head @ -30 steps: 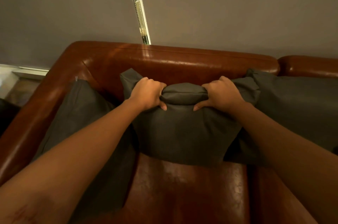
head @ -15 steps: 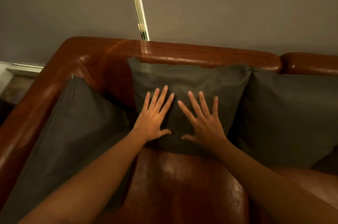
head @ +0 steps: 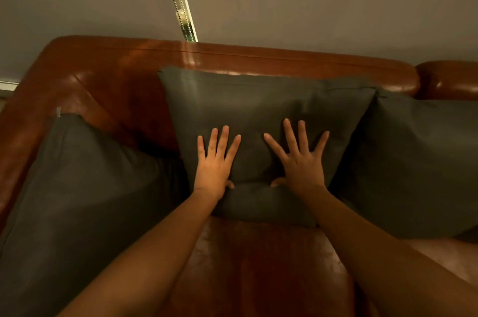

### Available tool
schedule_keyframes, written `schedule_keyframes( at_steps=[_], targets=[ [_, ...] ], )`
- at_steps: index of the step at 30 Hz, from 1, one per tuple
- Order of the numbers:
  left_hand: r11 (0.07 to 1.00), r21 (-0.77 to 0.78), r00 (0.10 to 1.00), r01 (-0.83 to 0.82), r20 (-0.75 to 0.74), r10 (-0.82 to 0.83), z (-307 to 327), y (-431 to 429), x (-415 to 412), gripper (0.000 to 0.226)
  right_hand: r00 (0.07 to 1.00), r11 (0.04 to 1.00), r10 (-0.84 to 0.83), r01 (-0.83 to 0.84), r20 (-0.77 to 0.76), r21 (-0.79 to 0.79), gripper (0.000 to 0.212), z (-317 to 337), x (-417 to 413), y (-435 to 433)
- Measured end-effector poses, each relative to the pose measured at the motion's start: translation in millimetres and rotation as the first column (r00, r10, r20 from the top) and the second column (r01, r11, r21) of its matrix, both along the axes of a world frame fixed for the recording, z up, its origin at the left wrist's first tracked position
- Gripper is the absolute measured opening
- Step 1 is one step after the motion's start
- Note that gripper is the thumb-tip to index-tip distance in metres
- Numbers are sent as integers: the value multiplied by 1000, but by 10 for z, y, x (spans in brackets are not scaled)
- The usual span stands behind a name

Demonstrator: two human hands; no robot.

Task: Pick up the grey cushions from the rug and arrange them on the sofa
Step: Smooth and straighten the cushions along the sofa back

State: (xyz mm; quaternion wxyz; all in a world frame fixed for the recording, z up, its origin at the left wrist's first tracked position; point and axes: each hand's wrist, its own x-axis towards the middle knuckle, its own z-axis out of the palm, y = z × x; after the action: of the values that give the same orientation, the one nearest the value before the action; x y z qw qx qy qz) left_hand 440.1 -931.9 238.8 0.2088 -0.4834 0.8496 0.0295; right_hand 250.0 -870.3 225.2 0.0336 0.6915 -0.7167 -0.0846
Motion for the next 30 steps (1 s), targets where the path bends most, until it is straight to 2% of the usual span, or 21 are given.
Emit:
schedule_keyframes(
  at_steps=[3, 8, 12, 16, 18, 19, 20, 21, 22, 23, 24, 25, 26, 27, 29, 30],
  targets=[
    [999, 37, 1000, -1, 25, 0, -75, -113, -29, 122, 1000, 1000, 21, -21, -2, 5, 165, -99, -49, -93],
    [1000, 24, 998, 9, 54, -10, -143, -211, -64, 132, 1000, 1000, 7, -6, -27, 20, 166, -161, -49, -190],
    [1000, -4, 999, 8, 52, -8, -169, -215, -114, 131, 998, 997, -31, 34, -50, 69, 161, -106, -12, -212],
    [998, -60, 999, 27, -35, -29, -200, -162, -59, 140, 999, 998, -37, 37, 11, 44, 158, -52, 11, -150],
    [986, -153, 984, 72, -152, -95, -224, -93, 62, 148, 996, 997, 27, -21, 87, -77, 153, -48, -17, -3],
    [982, -176, 965, 72, -237, -113, -246, -46, 131, 146, 986, 981, 59, -28, 156, -191, 144, -51, -46, 98],
    [979, -202, 936, 37, -337, -105, -264, -6, 204, 138, 967, 945, 57, 29, 250, -327, 130, -47, -89, 209],
    [979, -195, 900, -58, -435, -33, -277, 19, 290, 131, 929, 890, 15, 157, 371, -429, 114, -34, -133, 318],
    [969, -140, 836, -204, -540, 99, -255, 22, 362, 129, 862, 812, -64, 338, 502, -476, 102, -11, -180, 417],
    [933, -28, 723, -360, -640, 260, -178, -3, 403, 132, 758, 714, -151, 527, 634, -460, 99, 23, -229, 489],
    [886, 127, 599, -445, -693, 401, -140, -60, 443, 137, 615, 620, -224, 689, 756, -377, 104, 63, -275, 528],
    [849, 289, 481, -443, -722, 497, -103, -135, 472, 142, 437, 564, -274, 795, 857, -225, 110, 106, -314, 538],
    [811, 419, 370, -408, -736, 567, -50, -211, 481, 145, 274, 556, -315, 829, 908, -58, 112, 135, -369, 531],
    [760, 525, 253, -382, -732, 633, -52, -317, 497, 147, 170, 589, -370, 803, 913, 89, 112, 145, -434, 509],
    [605, 700, 1, -379, -654, 756, -6, -487, 512, 142, 86, 663, -514, 671, 854, 331, 112, 158, -524, 455],
    [527, 769, -90, -361, -591, 802, 34, -542, 518, 135, 52, 668, -562, 617, 825, 416, 115, 164, -536, 423]
  ],
)
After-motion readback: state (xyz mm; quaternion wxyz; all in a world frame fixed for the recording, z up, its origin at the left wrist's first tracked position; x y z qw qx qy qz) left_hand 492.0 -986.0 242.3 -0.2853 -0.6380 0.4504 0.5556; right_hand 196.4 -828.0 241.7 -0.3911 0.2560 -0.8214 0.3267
